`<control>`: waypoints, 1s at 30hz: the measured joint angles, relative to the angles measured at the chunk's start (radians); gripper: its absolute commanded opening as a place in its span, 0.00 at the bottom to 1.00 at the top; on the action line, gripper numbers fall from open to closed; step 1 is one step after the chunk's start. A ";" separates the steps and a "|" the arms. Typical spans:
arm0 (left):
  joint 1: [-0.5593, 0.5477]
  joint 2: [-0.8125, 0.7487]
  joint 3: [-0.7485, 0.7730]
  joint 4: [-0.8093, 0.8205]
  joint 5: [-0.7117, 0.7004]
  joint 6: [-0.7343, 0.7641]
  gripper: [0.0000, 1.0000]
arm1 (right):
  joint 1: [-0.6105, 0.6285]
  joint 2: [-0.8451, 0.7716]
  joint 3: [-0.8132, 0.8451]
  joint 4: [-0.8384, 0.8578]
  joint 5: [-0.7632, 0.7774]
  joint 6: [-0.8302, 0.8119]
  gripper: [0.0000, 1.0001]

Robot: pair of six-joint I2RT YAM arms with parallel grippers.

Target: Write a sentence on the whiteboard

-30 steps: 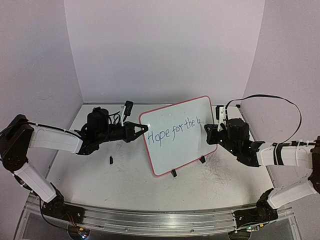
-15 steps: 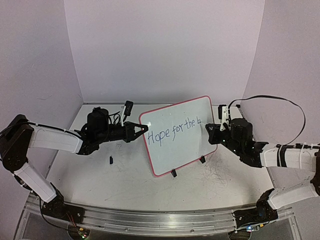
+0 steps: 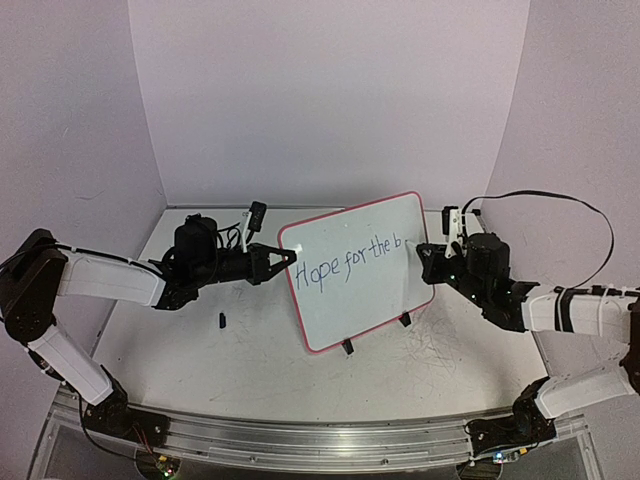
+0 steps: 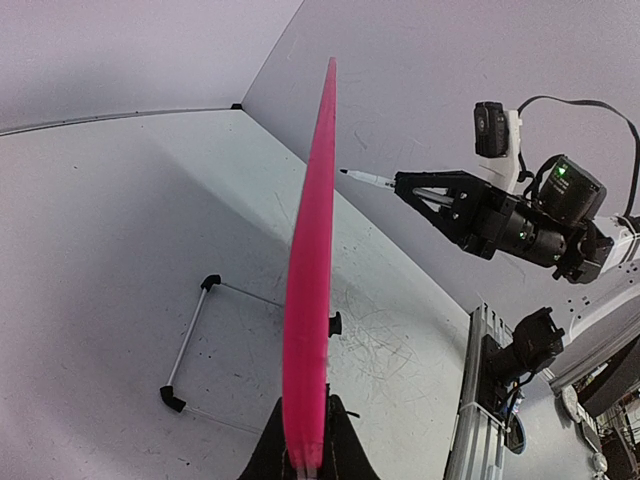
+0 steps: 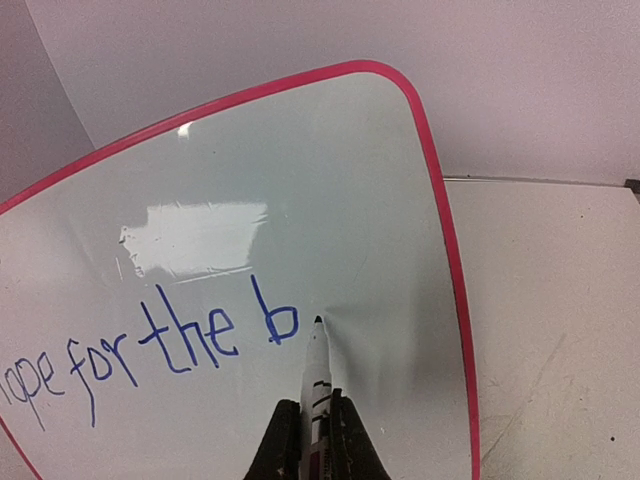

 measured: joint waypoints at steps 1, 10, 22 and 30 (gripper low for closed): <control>0.000 0.000 0.000 0.000 0.000 0.000 0.00 | 0.000 0.005 0.000 0.003 -0.002 -0.001 0.00; 0.000 0.000 0.000 0.000 0.000 0.000 0.00 | 0.000 0.020 0.000 0.019 -0.016 -0.003 0.00; 0.000 0.000 0.000 0.000 0.000 -0.001 0.00 | 0.000 0.042 0.000 0.042 -0.018 -0.003 0.00; 0.000 0.000 0.000 0.000 -0.001 -0.001 0.00 | 0.000 0.048 0.002 0.048 0.009 0.000 0.00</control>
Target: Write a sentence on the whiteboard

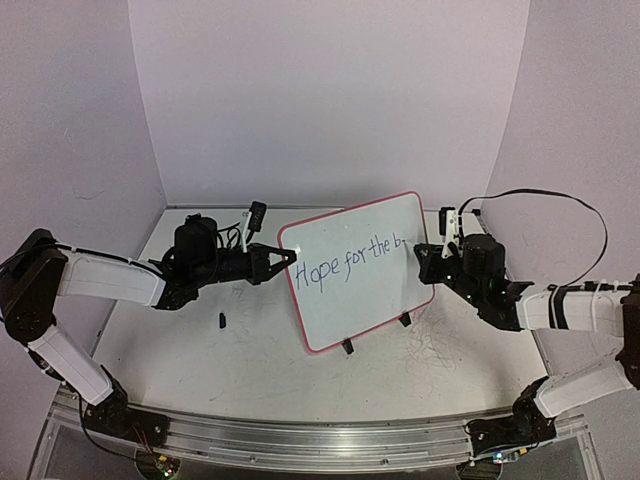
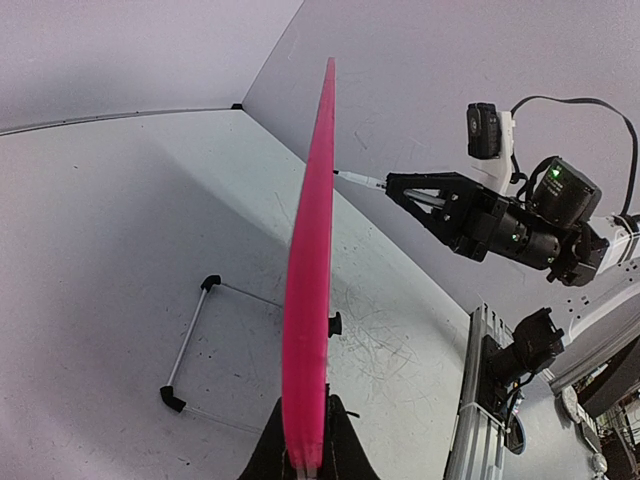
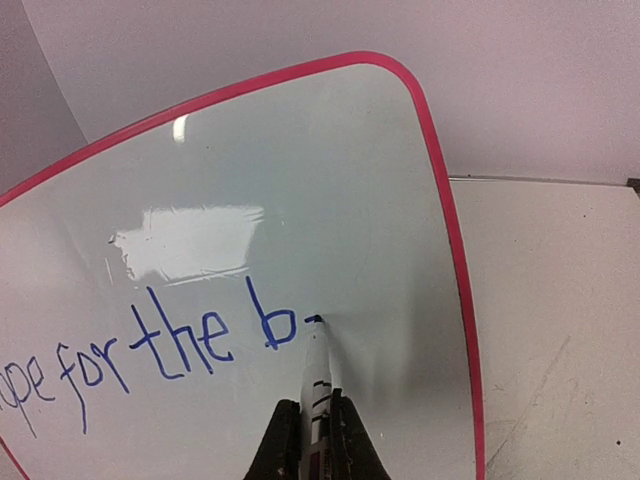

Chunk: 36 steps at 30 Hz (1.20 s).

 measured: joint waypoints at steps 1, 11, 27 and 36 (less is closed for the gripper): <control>0.000 0.000 0.000 0.000 0.000 0.000 0.00 | 0.000 0.001 0.000 0.000 0.004 0.001 0.00; 0.000 0.000 0.000 -0.001 0.000 -0.001 0.00 | 0.000 0.014 0.020 0.001 0.034 0.001 0.00; 0.000 0.000 0.000 -0.006 0.000 -0.002 0.00 | 0.000 0.022 0.033 0.012 -0.002 -0.002 0.00; 0.000 0.000 0.000 -0.006 -0.001 -0.002 0.00 | 0.000 0.021 0.020 0.017 -0.027 0.001 0.00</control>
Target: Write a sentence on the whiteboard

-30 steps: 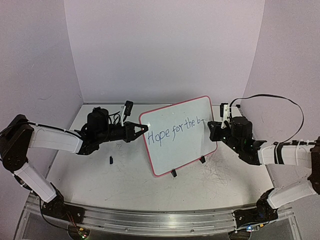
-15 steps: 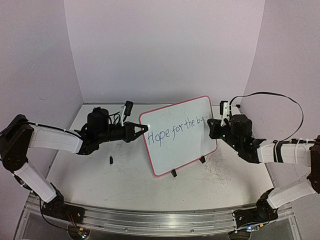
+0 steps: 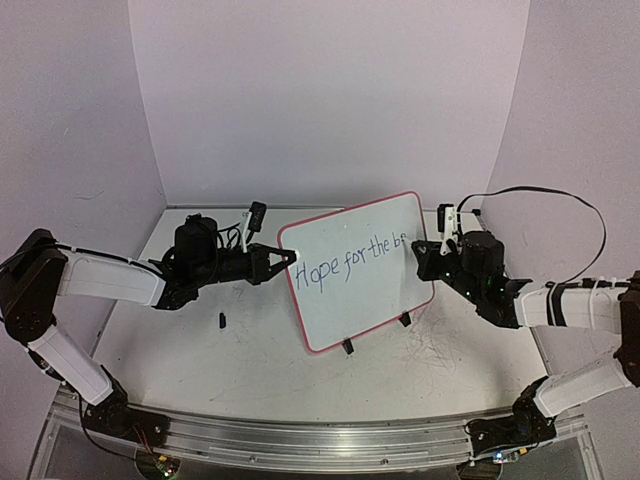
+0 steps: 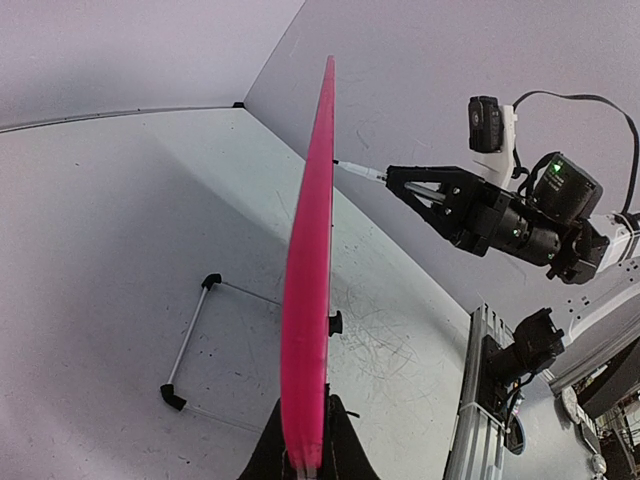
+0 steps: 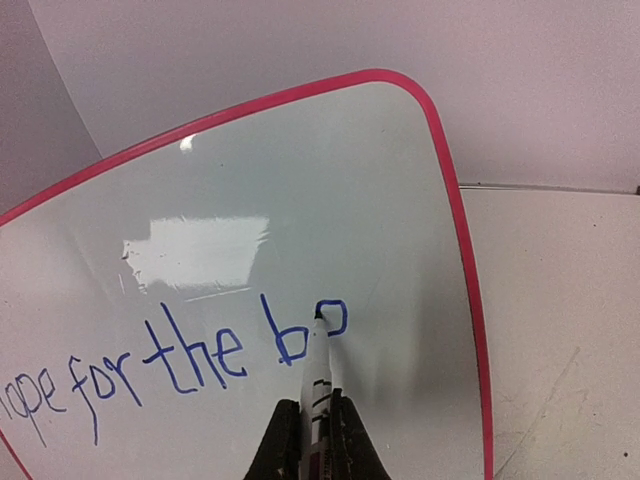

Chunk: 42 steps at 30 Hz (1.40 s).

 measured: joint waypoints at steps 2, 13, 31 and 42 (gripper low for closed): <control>0.000 0.000 0.000 0.000 -0.001 -0.001 0.00 | 0.000 -0.001 -0.010 0.002 -0.003 0.001 0.00; 0.000 0.000 0.000 -0.001 -0.003 -0.001 0.00 | 0.000 -0.006 -0.028 0.003 -0.004 0.005 0.00; 0.000 -0.001 0.000 -0.001 -0.003 -0.001 0.00 | 0.000 -0.016 -0.032 -0.025 0.033 0.004 0.00; -0.001 -0.002 0.000 -0.001 0.001 0.003 0.00 | 0.000 -0.041 -0.036 -0.047 0.051 0.003 0.00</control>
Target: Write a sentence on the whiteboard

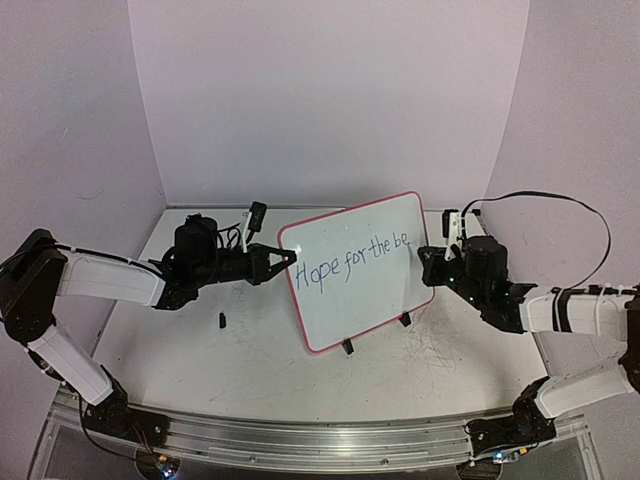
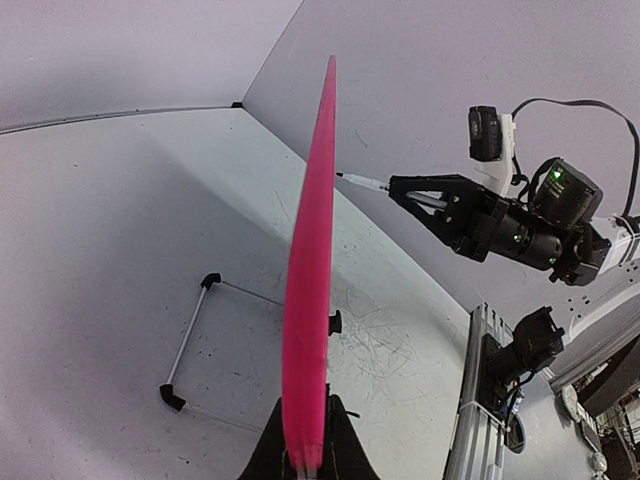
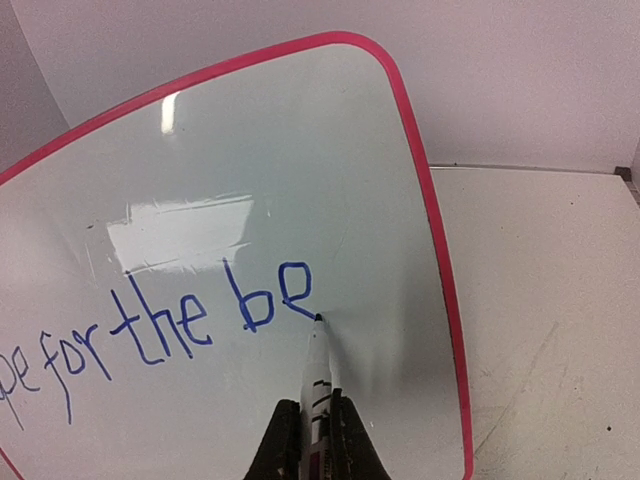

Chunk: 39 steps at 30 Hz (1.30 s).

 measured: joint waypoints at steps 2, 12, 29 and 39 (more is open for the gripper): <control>0.000 0.000 0.000 0.000 0.001 0.001 0.00 | -0.003 -0.019 0.000 -0.008 -0.001 0.000 0.00; 0.000 -0.002 0.000 0.000 0.001 0.001 0.00 | -0.047 -0.013 0.019 -0.002 -0.026 0.003 0.00; 0.000 -0.002 0.000 -0.004 0.001 0.002 0.00 | -0.049 0.034 0.033 0.048 -0.029 0.004 0.00; 0.000 -0.002 0.002 -0.007 0.001 0.000 0.00 | -0.050 0.037 0.034 0.052 -0.044 0.001 0.00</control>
